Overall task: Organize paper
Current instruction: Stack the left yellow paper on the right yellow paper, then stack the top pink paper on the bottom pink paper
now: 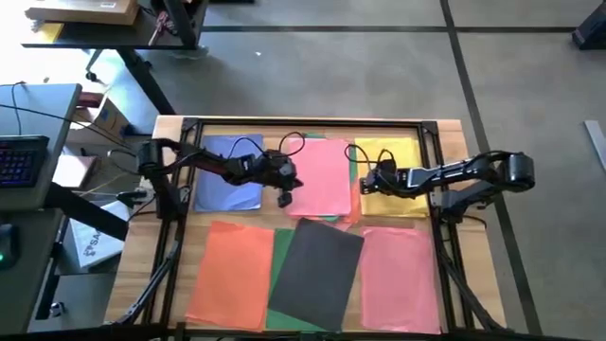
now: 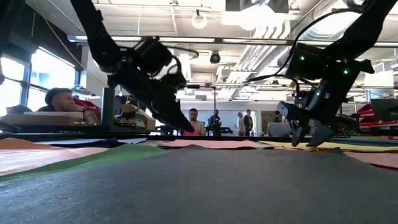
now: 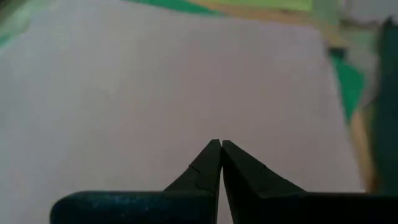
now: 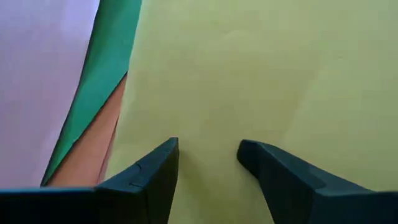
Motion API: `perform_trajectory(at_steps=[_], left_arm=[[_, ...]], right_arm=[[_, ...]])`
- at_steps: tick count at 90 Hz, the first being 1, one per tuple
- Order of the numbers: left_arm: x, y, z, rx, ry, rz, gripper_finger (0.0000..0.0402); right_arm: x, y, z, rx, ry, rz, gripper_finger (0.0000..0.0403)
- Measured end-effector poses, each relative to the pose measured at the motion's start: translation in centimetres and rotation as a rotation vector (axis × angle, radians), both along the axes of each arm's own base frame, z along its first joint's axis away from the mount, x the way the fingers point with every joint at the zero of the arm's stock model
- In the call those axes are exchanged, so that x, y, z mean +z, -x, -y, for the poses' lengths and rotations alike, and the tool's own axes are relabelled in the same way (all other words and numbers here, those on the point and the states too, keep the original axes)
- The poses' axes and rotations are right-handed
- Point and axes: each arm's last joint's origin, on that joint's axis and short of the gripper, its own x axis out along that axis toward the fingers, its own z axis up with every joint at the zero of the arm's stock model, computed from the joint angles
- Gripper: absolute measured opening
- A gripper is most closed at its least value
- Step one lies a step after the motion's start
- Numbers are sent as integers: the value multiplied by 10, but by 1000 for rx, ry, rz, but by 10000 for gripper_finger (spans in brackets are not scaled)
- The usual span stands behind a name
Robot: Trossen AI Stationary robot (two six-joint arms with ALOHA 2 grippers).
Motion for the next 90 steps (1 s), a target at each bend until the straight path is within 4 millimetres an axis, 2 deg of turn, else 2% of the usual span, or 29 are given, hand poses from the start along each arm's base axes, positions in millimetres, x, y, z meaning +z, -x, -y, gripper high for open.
perform_trajectory(at_steps=[8, 29, 64, 77, 90], left_arm=[[-12, -1, -5, 20, 25, -67, 0], [-16, 7, -11, 149, 32, -187, 0], [-18, 12, -7, 320, 152, -236, 0], [-15, 14, -4, 371, 136, -240, 0], [0, 17, 1, 376, 79, -227, 0]], right_arm=[[0, 0, 0, -2, 6, 0, 179], [0, 0, 0, -5, 6, 4, 177], [1, -1, 1, -52, 10, 32, 176], [11, -10, 2, 14, 4, 7, 176], [28, -26, 4, 126, -25, 24, 177]])
